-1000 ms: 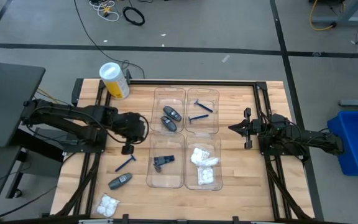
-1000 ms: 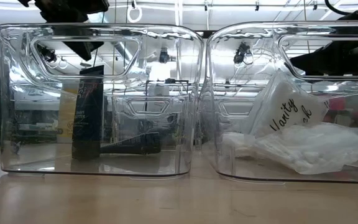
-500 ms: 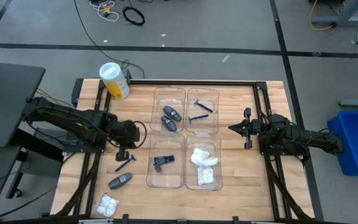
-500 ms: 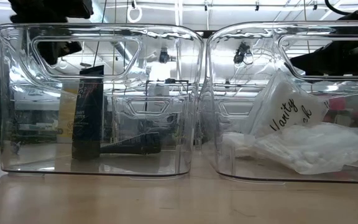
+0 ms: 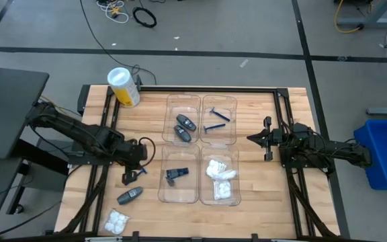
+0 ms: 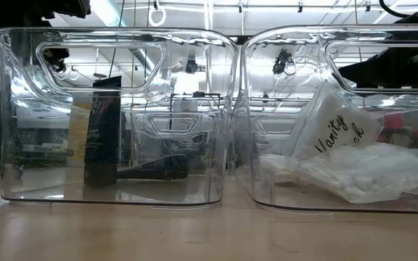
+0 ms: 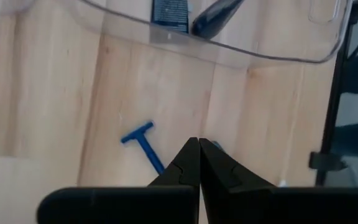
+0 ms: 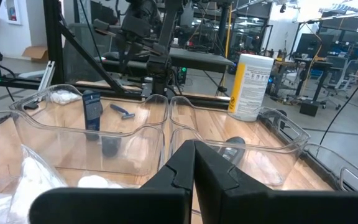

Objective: Pick & Place Travel size toiletries
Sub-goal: Put the razor into the top right transparent bin

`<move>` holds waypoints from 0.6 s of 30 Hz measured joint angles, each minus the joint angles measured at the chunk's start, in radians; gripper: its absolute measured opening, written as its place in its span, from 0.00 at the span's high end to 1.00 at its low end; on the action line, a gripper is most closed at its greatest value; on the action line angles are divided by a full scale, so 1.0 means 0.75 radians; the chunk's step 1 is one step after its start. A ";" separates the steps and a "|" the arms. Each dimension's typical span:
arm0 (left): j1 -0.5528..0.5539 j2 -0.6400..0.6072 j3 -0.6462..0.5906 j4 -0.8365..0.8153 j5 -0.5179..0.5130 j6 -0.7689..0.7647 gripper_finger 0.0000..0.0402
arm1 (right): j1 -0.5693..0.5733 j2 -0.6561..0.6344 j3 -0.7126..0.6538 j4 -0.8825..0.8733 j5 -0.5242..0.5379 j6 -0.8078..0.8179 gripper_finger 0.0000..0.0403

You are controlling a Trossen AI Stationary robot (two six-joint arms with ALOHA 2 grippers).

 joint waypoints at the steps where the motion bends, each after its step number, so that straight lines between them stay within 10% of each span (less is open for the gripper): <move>1: -0.005 0.000 0.000 0.000 0.001 -0.030 1.00 | 0.000 0.000 0.000 0.000 0.000 0.000 0.97; 18: -0.065 0.075 -0.004 -0.020 -0.055 -0.232 0.99 | 0.000 -0.001 0.000 0.000 0.000 0.000 0.97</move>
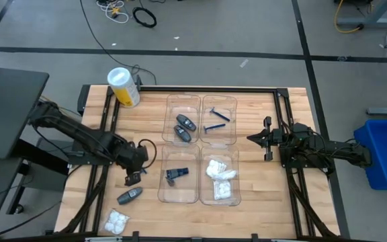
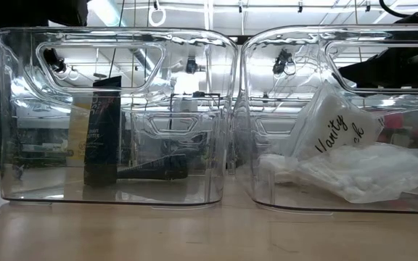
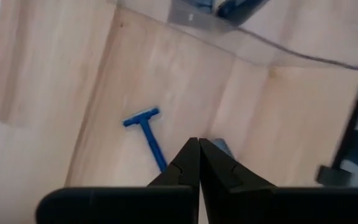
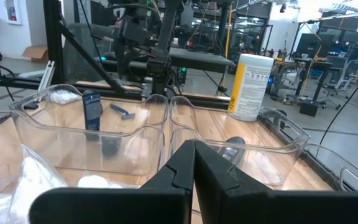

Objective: Pick & Place Travel size toiletries
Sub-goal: Put the razor into the top right transparent bin

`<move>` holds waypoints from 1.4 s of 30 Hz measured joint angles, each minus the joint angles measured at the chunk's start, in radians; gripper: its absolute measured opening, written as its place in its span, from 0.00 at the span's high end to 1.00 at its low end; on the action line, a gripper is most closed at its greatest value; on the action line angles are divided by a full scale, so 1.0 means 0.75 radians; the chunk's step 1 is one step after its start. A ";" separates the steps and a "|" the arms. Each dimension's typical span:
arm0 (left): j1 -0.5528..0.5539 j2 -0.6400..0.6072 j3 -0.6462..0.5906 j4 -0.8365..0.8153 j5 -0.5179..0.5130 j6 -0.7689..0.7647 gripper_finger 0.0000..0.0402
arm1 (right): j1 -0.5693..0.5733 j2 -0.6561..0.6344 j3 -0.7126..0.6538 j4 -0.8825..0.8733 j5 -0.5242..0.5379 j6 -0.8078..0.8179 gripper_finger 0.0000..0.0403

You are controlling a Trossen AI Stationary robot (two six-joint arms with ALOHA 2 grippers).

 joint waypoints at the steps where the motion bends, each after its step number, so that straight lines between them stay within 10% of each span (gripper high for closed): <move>1: -0.012 0.012 0.000 -0.007 -0.021 -0.012 0.99 | 0.000 0.000 0.000 0.000 0.001 0.000 0.97; 26: -0.196 0.316 0.000 -0.035 -0.182 -0.480 0.95 | 0.000 0.000 0.000 0.000 0.000 0.000 0.97; 42: -0.184 0.429 -0.023 -0.039 -0.121 -0.449 0.56 | 0.000 0.000 -0.001 0.000 0.000 0.000 0.97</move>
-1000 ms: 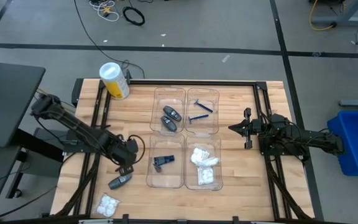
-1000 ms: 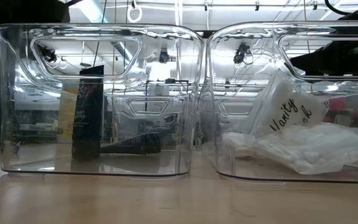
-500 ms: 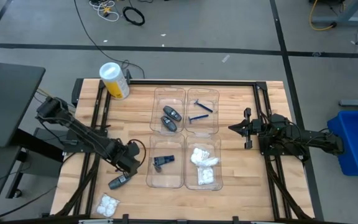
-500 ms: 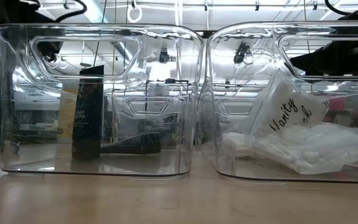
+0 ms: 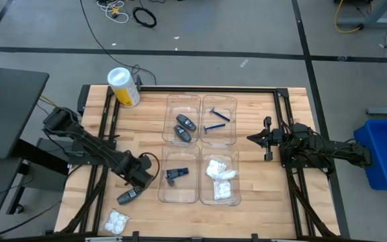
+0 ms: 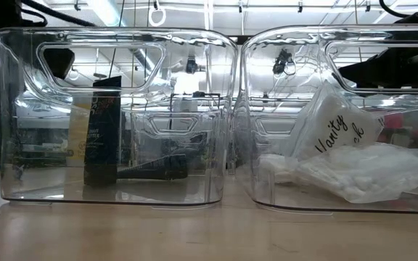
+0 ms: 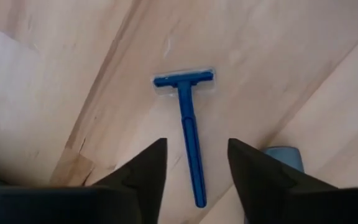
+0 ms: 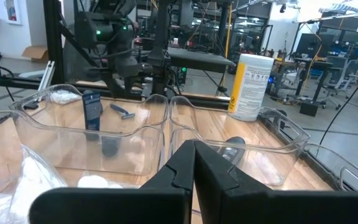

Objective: Pick & Place Travel size toiletries
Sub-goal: Put the razor into the top right transparent bin

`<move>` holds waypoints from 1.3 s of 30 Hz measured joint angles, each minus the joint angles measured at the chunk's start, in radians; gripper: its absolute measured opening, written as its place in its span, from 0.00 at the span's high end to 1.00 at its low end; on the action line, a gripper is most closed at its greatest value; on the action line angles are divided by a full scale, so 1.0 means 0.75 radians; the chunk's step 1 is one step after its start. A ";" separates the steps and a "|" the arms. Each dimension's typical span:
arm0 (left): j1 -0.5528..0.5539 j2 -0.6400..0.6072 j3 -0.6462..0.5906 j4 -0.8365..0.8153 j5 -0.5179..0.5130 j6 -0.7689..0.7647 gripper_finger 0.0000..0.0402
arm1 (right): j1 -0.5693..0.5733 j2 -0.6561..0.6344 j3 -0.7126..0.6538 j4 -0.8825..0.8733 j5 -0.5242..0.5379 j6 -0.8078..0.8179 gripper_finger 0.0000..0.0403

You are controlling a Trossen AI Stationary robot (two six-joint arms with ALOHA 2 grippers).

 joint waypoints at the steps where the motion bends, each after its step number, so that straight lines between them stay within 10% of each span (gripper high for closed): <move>1: 0.002 0.000 -0.008 0.005 0.015 0.005 0.54 | 0.000 0.000 0.000 0.000 0.000 0.000 0.97; 28: 0.005 -0.002 -0.268 0.319 0.068 -0.052 0.44 | 0.000 0.000 0.001 0.000 0.001 0.000 0.97; 39: 0.005 -0.002 -0.268 0.320 0.060 -0.032 0.61 | 0.000 0.000 0.000 0.000 0.001 0.000 0.97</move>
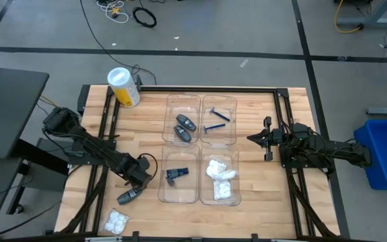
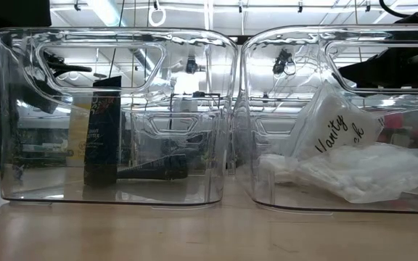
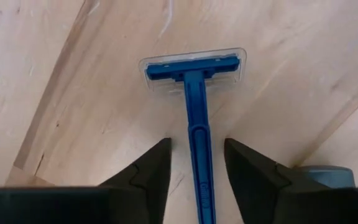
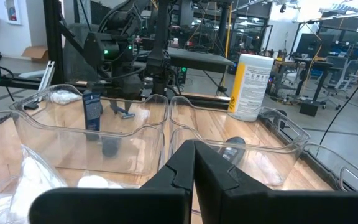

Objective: Pick & Place Travel size toiletries
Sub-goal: Put the razor into the top right transparent bin

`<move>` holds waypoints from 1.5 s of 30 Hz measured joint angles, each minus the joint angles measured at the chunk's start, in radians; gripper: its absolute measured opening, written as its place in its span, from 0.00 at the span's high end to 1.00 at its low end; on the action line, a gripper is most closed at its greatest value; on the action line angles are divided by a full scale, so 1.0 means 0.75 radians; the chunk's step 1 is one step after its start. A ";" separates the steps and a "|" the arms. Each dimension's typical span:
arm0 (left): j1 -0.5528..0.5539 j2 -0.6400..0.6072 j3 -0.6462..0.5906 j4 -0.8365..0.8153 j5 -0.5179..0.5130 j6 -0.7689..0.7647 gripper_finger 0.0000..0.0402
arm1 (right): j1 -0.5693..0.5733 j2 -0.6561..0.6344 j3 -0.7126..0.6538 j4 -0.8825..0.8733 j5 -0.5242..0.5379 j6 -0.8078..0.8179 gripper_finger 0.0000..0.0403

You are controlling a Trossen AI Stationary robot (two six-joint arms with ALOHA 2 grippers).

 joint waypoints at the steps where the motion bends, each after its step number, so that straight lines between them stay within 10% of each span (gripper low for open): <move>1: 0.000 0.000 0.000 0.000 0.000 0.000 0.63 | -0.001 0.000 0.000 0.000 -0.001 0.000 0.97; 45: 0.000 -0.050 0.023 0.007 0.041 0.022 0.87 | 0.000 0.000 0.000 0.000 0.000 0.000 0.97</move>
